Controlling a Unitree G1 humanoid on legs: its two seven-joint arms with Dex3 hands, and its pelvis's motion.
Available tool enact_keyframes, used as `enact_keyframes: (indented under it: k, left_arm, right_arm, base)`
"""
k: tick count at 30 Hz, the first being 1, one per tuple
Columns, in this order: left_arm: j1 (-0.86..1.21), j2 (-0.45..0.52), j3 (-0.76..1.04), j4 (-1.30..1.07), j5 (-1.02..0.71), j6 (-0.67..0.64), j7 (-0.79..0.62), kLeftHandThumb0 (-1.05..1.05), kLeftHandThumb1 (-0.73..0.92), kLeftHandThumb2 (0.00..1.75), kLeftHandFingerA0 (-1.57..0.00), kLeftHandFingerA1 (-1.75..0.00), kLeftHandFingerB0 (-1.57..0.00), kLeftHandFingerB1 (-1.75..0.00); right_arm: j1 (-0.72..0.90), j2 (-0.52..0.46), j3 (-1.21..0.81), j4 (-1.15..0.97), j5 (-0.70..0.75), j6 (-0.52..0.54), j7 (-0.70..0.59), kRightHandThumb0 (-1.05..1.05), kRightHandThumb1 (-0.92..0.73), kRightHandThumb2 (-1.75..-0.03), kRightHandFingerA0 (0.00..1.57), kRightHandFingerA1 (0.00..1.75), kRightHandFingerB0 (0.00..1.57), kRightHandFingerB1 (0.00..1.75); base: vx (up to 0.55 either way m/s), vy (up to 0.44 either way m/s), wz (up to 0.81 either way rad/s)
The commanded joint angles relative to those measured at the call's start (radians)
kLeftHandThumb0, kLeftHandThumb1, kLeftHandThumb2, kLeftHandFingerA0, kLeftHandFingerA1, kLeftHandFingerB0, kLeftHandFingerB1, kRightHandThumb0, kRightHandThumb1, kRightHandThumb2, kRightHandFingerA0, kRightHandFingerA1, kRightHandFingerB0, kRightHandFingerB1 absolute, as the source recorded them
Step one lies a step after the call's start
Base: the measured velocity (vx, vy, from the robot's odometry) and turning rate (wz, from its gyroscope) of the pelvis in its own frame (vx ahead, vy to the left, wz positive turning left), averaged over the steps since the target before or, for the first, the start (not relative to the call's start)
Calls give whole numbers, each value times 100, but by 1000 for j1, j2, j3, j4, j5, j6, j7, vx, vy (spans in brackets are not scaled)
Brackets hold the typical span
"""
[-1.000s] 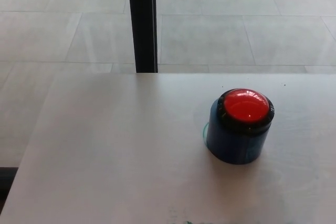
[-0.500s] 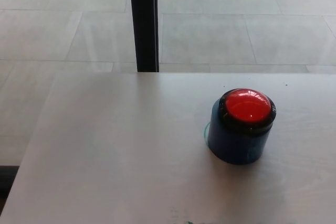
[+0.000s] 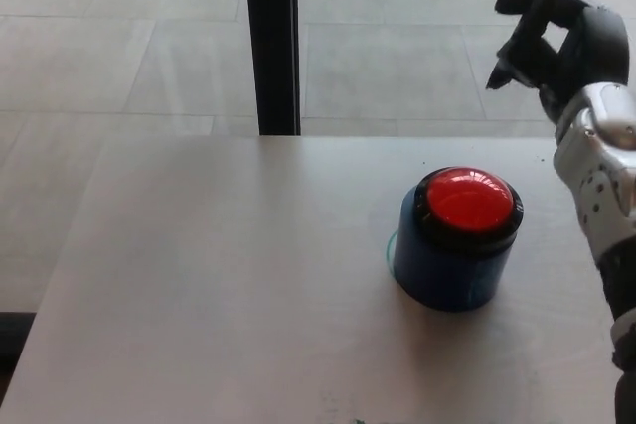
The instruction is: The robot uses its right hand to press the red button kept in the middle of the desk
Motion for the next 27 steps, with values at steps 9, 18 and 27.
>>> enact_keyframes:
  k: [9,18,27]
  left_arm:
    - [0,2,-11,5,-9,-4,9,-53,92,110,-24,-118,-14,-89]
    - [-2,-1,-5,4,-15,-1,17,-54,92,108,-29,-125,-20,-95]
    - [7,5,-13,-2,-12,-6,2,-53,92,111,-25,-120,-17,-93]
  right_arm:
    - [119,34,70,-25,-105,-25,56,-20,-45,-128,96,175,80,146]
    - [165,32,82,-64,-130,-28,75,-21,-43,-132,98,175,82,150]
    - [221,43,73,-121,-132,-15,96,-21,-46,-128,99,175,78,151]
  base:
    - [0,0,0]
    - [0,0,0]
    - [0,0,0]
